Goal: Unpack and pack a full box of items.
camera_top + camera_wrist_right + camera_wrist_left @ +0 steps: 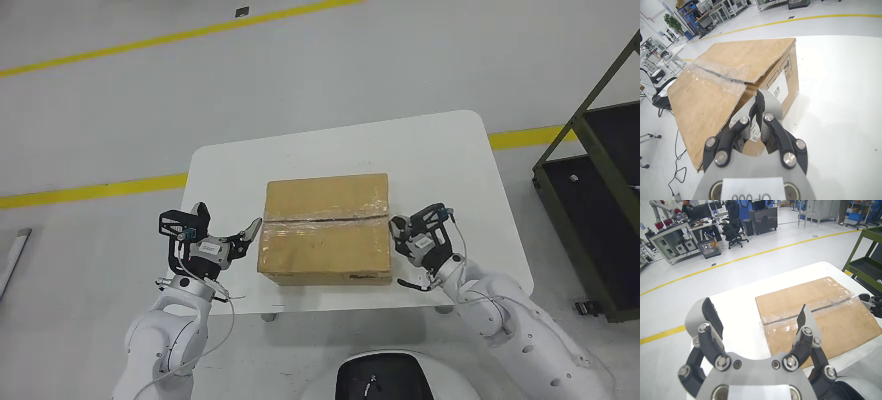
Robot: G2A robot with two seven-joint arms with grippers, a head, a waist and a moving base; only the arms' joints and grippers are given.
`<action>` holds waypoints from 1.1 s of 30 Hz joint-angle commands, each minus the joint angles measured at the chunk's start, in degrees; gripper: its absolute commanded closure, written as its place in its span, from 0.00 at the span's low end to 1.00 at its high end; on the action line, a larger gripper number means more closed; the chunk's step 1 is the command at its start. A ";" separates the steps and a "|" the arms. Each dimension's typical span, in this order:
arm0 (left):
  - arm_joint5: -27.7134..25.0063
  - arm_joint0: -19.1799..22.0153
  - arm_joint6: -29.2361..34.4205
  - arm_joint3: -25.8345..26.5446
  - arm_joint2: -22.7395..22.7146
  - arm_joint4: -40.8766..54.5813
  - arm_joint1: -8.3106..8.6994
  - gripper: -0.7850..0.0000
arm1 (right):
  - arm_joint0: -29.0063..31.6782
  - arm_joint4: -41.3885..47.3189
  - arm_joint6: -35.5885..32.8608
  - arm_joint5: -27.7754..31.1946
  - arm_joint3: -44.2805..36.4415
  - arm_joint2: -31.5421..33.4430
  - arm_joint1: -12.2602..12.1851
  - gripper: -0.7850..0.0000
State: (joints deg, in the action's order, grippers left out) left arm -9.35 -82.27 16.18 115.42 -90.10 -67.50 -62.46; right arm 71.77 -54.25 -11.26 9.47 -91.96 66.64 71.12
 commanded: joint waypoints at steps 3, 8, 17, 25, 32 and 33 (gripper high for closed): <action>-3.19 -0.42 -0.84 0.74 1.19 0.58 -0.02 0.00 | 0.32 -0.80 0.41 -0.50 -0.61 0.27 0.01 1.00; -11.45 1.17 0.09 1.30 5.55 0.01 0.06 0.00 | 3.97 -1.94 1.27 -1.44 -3.88 3.07 -0.51 1.00; -15.37 8.90 0.96 -2.64 16.93 -2.89 -0.93 0.00 | 13.10 -4.04 1.64 -1.67 -11.54 10.58 -1.83 1.00; -15.37 8.90 0.96 -2.64 16.93 -2.89 -0.93 0.00 | 19.63 -2.69 3.39 -1.69 -16.60 15.80 -2.37 1.00; -15.95 9.79 0.08 -3.48 17.96 -3.42 -1.06 0.00 | 20.79 -2.50 3.74 -0.78 -16.76 16.49 -2.43 1.00; -16.89 10.90 0.13 -3.68 18.99 -4.66 -1.14 0.00 | 20.79 -2.45 3.78 -0.67 -16.66 16.53 -2.43 1.00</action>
State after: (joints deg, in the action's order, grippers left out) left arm -25.42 -72.30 16.27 111.87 -71.97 -71.00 -63.55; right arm 92.57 -56.75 -7.51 8.74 -108.71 83.14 68.68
